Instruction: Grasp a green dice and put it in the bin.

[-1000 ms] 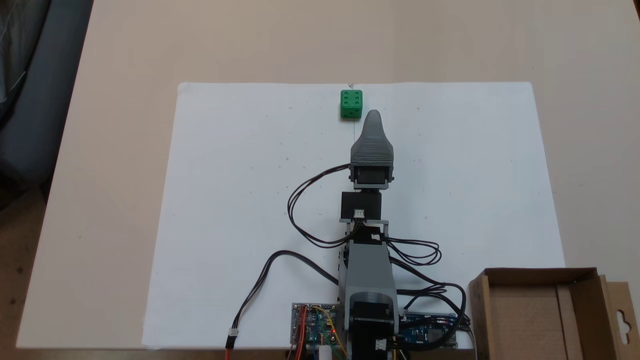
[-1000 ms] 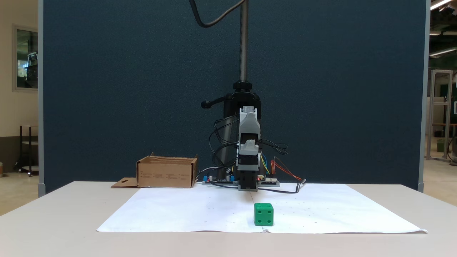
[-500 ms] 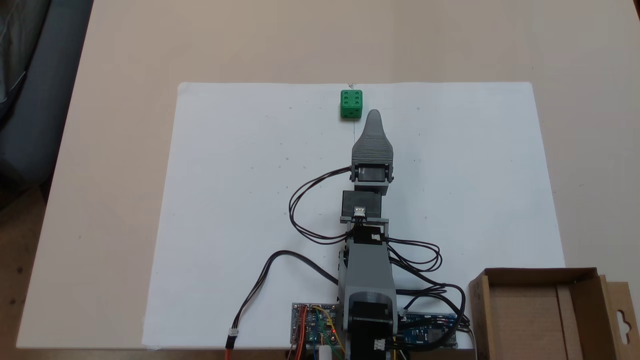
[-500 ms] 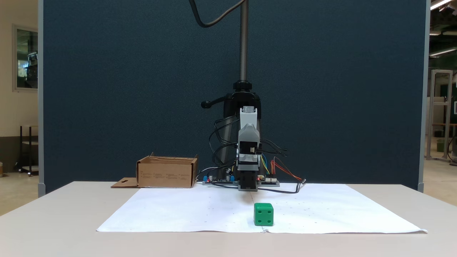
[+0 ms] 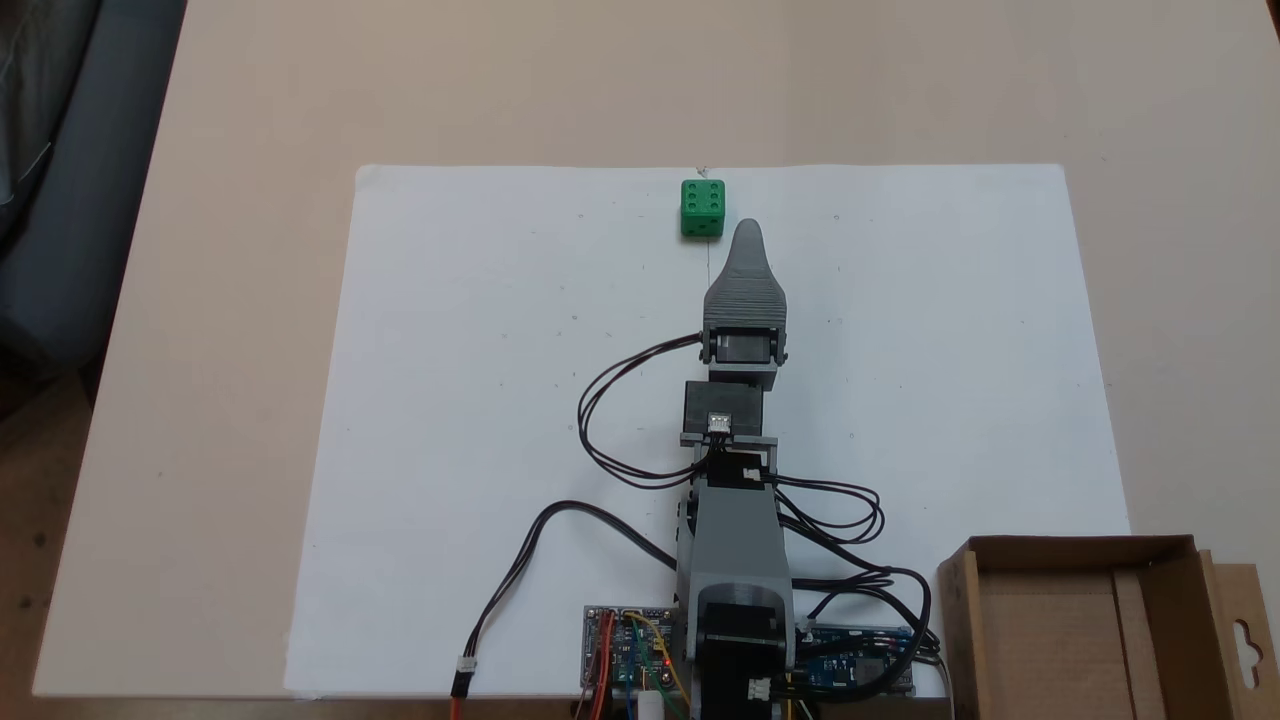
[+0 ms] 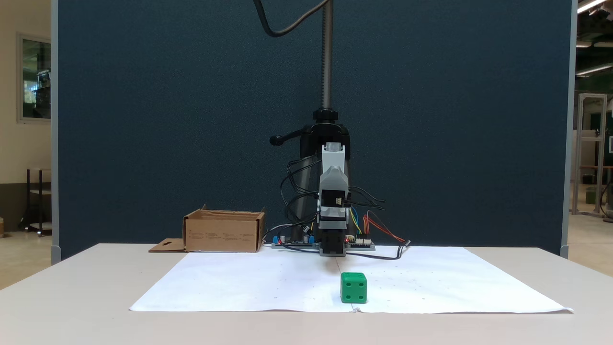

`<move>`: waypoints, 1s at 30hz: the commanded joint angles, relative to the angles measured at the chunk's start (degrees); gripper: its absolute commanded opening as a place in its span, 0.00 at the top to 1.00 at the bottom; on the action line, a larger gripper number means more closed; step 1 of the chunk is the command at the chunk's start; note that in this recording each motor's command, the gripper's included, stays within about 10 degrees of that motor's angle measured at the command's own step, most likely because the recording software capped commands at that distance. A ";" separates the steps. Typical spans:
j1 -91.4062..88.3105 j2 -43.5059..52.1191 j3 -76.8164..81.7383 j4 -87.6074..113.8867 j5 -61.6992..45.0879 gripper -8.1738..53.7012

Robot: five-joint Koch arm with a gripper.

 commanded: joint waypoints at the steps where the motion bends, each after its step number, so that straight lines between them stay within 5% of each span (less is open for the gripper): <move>1: 0.26 6.15 3.96 -1.05 0.18 0.15; 30: -1.05 6.06 3.87 -5.98 0.18 0.15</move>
